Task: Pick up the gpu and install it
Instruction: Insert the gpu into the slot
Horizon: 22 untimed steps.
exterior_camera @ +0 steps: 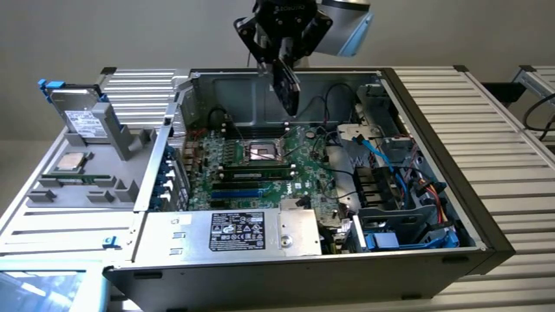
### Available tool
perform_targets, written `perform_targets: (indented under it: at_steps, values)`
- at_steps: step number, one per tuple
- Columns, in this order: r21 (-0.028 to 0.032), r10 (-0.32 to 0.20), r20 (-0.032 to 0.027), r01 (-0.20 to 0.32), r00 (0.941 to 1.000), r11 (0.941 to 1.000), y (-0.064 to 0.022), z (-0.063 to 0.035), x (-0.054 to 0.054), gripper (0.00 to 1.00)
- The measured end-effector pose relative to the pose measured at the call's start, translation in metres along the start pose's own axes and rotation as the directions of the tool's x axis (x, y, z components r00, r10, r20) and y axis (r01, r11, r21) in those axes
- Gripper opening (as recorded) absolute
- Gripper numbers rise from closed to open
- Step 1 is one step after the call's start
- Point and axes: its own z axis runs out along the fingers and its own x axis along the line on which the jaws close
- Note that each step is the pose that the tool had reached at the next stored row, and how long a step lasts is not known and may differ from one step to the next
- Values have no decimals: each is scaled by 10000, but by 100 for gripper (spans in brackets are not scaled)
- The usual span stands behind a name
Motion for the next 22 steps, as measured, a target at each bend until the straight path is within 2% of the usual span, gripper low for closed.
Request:
perform_targets:
  at_steps: [3,6,11,14,17,22]
  values:
    - [2,-543,-44,543,9985,9985,0,3,0,28]
    - [2,-1080,-87,1080,9941,9941,-1,11,0,28]
    - [-4,-1976,-160,1976,9802,9803,-2,24,0,28]
    - [-9,-2514,-205,2515,9677,9679,-2,25,0,28]
    - [-19,-3032,-247,3032,9526,9529,-2,25,0,28]
    - [-39,-3882,-317,3883,9210,9215,-2,25,0,28]
